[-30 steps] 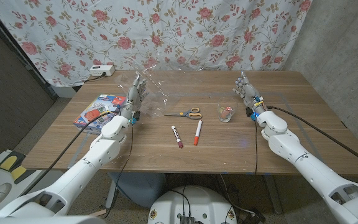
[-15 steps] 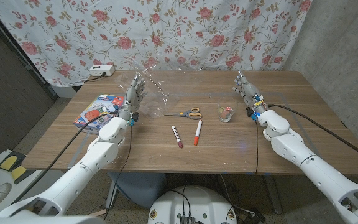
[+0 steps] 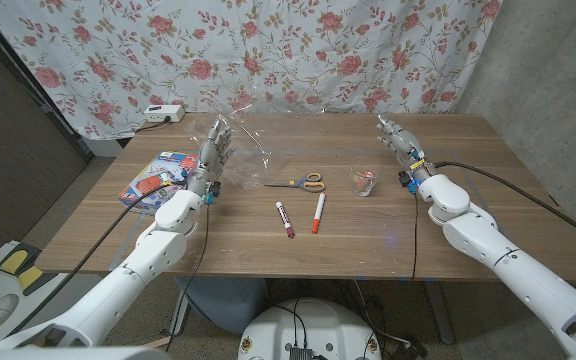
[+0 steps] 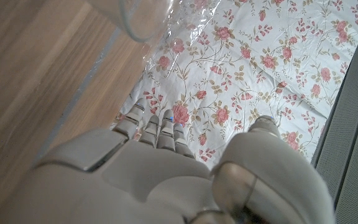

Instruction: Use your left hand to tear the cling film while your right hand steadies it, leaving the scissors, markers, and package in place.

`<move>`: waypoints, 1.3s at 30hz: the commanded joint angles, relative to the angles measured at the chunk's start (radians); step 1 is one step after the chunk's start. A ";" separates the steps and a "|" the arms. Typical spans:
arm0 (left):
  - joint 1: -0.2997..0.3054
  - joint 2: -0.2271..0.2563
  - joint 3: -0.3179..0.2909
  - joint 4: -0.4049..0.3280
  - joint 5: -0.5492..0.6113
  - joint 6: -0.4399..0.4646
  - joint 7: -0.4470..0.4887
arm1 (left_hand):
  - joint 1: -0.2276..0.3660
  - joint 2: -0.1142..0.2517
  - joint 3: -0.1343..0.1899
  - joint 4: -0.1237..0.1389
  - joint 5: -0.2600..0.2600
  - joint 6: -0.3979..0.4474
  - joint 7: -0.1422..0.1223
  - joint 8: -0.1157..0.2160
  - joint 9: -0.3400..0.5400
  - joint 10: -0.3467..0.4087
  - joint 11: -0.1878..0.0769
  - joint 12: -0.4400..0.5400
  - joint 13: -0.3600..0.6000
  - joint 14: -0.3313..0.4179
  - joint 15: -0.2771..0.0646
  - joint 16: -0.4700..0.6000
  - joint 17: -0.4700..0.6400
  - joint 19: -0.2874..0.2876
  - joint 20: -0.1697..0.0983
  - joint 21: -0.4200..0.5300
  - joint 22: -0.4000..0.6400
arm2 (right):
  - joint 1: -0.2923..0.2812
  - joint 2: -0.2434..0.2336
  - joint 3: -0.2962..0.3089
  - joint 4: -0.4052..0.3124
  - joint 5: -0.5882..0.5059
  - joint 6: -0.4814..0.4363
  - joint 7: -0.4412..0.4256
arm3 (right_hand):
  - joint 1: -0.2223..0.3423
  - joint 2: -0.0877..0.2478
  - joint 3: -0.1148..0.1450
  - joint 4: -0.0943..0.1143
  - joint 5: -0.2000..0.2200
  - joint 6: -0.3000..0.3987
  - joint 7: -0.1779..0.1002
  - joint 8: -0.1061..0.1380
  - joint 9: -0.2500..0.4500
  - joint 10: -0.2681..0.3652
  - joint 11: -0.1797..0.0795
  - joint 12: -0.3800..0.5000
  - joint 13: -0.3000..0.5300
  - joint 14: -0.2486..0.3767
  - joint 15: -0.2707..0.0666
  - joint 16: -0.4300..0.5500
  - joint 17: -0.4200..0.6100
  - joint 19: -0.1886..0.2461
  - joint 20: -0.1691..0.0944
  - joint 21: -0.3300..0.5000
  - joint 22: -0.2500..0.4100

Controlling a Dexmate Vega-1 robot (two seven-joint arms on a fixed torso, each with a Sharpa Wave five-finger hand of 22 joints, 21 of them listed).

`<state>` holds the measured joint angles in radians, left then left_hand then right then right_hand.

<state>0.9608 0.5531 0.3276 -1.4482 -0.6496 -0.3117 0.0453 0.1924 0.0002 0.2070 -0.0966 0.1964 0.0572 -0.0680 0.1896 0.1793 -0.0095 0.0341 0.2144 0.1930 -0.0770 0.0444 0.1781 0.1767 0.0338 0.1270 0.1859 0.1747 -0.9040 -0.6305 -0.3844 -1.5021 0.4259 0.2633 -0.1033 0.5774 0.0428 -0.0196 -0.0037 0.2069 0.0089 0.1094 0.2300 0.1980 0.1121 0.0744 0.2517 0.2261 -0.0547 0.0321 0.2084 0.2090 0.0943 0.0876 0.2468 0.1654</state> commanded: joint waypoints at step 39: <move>0.010 -0.016 -0.016 0.041 -0.035 -0.045 -0.042 | 0.014 0.005 0.007 -0.009 0.000 0.016 -0.001 0.006 0.004 0.011 -0.001 0.002 0.003 -0.008 -0.003 0.006 0.003 -0.007 -0.012 0.006 0.002 | -0.013 -0.118 -0.019 -0.193 -0.263 -0.041 -0.043 | 0.124 0.028 0.063 -0.078 -0.002 0.041 -0.004 0.017 0.012 0.068 -0.015 0.022 0.024 0.009 -0.020 0.006 -0.009 0.030 0.006 -0.037 0.004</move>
<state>0.9598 0.5455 0.3259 -1.4252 -0.6616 -0.3446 0.0139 0.1964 0.0043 0.2111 -0.1007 0.1964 0.0662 -0.0696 0.1896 0.1792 -0.0017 0.0340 0.2146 0.1929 -0.0769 0.0446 0.1781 0.1769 0.0262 0.1193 0.1859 0.1746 -0.9104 -0.7236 -0.3987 -1.6508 0.2266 0.2530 -0.1461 0.6887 0.0703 0.0400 -0.0743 0.2001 0.0434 0.1041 0.2381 0.2073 0.1674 0.0584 0.2664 0.2466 -0.0493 0.0161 0.2083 0.1999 0.1138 0.0965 0.2109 0.1652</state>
